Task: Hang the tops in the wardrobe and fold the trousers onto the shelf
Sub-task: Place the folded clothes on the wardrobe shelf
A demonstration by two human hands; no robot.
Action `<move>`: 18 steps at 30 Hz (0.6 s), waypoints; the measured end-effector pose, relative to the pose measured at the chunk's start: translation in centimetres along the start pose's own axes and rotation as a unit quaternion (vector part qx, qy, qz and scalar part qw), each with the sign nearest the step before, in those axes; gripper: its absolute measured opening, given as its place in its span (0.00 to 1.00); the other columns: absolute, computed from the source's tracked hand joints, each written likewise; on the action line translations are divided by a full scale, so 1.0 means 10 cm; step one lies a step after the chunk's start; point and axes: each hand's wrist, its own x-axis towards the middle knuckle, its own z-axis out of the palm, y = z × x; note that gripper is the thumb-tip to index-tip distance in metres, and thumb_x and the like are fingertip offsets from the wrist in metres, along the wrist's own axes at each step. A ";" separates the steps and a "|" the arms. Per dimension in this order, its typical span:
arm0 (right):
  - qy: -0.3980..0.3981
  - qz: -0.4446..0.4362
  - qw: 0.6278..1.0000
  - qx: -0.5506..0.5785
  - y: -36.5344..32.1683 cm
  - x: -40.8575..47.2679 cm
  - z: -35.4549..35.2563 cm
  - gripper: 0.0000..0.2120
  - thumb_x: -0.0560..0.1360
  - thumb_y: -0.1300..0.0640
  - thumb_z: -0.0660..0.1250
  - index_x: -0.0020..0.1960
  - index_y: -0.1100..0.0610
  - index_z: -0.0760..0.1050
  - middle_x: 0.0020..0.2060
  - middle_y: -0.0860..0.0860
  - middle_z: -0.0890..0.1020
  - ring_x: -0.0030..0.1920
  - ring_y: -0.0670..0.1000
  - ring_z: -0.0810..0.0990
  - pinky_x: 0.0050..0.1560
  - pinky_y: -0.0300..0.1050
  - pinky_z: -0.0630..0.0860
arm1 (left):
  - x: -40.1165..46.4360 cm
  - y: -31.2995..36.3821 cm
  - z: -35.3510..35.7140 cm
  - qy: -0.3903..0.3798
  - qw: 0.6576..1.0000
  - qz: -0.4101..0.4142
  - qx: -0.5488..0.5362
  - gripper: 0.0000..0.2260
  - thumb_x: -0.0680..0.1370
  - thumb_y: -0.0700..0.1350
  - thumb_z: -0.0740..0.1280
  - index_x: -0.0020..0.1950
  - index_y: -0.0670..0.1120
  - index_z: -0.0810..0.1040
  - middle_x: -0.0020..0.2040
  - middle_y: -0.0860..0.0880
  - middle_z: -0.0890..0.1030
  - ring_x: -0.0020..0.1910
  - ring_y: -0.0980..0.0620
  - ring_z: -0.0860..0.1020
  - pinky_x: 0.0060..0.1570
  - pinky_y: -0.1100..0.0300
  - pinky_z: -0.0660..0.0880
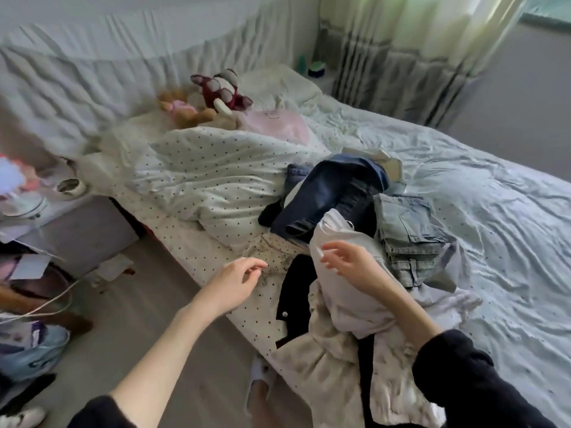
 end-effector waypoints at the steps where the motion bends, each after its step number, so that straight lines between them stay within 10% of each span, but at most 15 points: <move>1: 0.010 0.006 1.000 -0.003 -0.01 0.19 0.00 0.10 0.79 0.56 0.62 0.59 0.54 0.76 0.47 0.51 0.83 0.49 0.48 0.81 0.51 0.44 0.77 | 0.19 -0.06 -0.06 -0.009 1.000 -0.001 0.002 0.13 0.82 0.46 0.57 0.64 0.52 0.74 0.63 0.54 0.75 0.57 0.58 0.73 0.60 0.61 0.70; 6: 0.041 0.045 0.998 -0.019 -0.11 1.18 0.02 0.12 0.79 0.57 0.62 0.61 0.56 0.76 0.47 0.49 0.80 0.46 0.46 0.78 0.39 0.26 0.68 | 1.17 -0.24 -0.41 -0.043 0.999 0.007 0.027 0.13 0.82 0.45 0.57 0.64 0.50 0.75 0.62 0.52 0.76 0.56 0.58 0.73 0.58 0.64 0.69; 12: 0.062 0.077 0.992 -0.083 -0.18 2.18 0.09 0.15 0.79 0.56 0.62 0.64 0.56 0.73 0.59 0.52 0.79 0.58 0.51 0.76 0.60 0.43 0.70 | 2.16 -0.46 -0.68 -0.087 0.996 0.007 0.026 0.14 0.82 0.44 0.57 0.66 0.48 0.73 0.63 0.52 0.76 0.59 0.56 0.73 0.60 0.63 0.68; 18: 0.137 0.140 0.951 -0.240 -0.03 2.92 0.24 0.29 0.77 0.47 0.64 0.74 0.51 0.59 0.75 0.54 0.57 0.75 0.57 0.52 0.69 0.57 0.64 | 3.05 -0.83 -0.59 -0.166 0.986 0.001 0.028 0.14 0.82 0.44 0.57 0.66 0.50 0.74 0.63 0.52 0.76 0.60 0.56 0.73 0.61 0.63 0.69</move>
